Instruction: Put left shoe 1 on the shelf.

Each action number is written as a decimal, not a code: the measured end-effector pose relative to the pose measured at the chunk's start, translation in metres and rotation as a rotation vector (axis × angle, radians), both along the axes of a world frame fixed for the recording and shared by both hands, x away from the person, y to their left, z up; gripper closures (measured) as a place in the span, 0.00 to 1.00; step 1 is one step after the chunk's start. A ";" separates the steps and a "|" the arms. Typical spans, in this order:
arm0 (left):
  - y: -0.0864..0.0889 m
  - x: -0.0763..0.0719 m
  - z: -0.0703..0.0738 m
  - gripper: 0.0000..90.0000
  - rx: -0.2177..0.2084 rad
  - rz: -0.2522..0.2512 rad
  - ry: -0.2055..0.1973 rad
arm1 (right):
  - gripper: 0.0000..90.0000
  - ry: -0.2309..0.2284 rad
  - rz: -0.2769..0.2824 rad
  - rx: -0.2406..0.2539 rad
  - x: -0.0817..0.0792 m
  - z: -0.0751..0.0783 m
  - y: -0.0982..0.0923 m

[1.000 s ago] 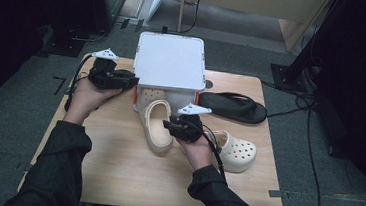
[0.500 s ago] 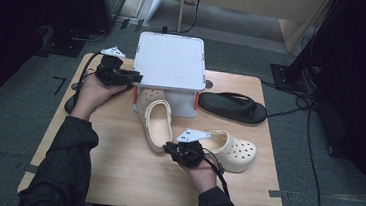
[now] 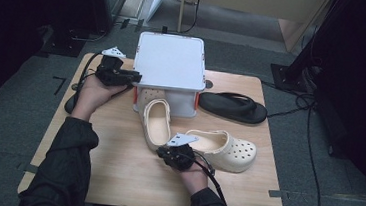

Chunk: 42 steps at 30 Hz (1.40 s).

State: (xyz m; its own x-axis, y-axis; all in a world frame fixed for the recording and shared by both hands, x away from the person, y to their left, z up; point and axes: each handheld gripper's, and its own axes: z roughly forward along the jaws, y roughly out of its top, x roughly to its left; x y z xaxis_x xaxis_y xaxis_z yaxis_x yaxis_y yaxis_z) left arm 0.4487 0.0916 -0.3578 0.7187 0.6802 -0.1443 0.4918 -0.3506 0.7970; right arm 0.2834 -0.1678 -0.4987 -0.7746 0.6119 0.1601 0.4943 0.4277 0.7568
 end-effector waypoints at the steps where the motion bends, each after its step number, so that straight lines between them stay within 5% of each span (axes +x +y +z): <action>1: 0.000 0.000 0.000 0.86 -0.002 -0.001 0.003 | 0.92 -0.003 0.007 -0.007 0.001 0.000 0.002; 16: 0.002 0.001 -0.002 0.86 -0.030 -0.008 0.010 | 0.90 -0.059 -0.013 0.008 0.031 0.011 0.021; 42: 0.002 0.001 -0.002 0.86 -0.045 -0.014 0.023 | 0.89 -0.039 -0.026 -0.016 0.092 0.013 0.053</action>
State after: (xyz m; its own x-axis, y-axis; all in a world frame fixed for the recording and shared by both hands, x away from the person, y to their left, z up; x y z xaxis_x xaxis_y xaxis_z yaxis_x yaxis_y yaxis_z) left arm 0.4496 0.0936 -0.3601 0.7239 0.6629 -0.1914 0.5059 -0.3214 0.8005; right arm 0.3753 -0.1147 -0.4852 -0.7637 0.6342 0.1204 0.4759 0.4271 0.7688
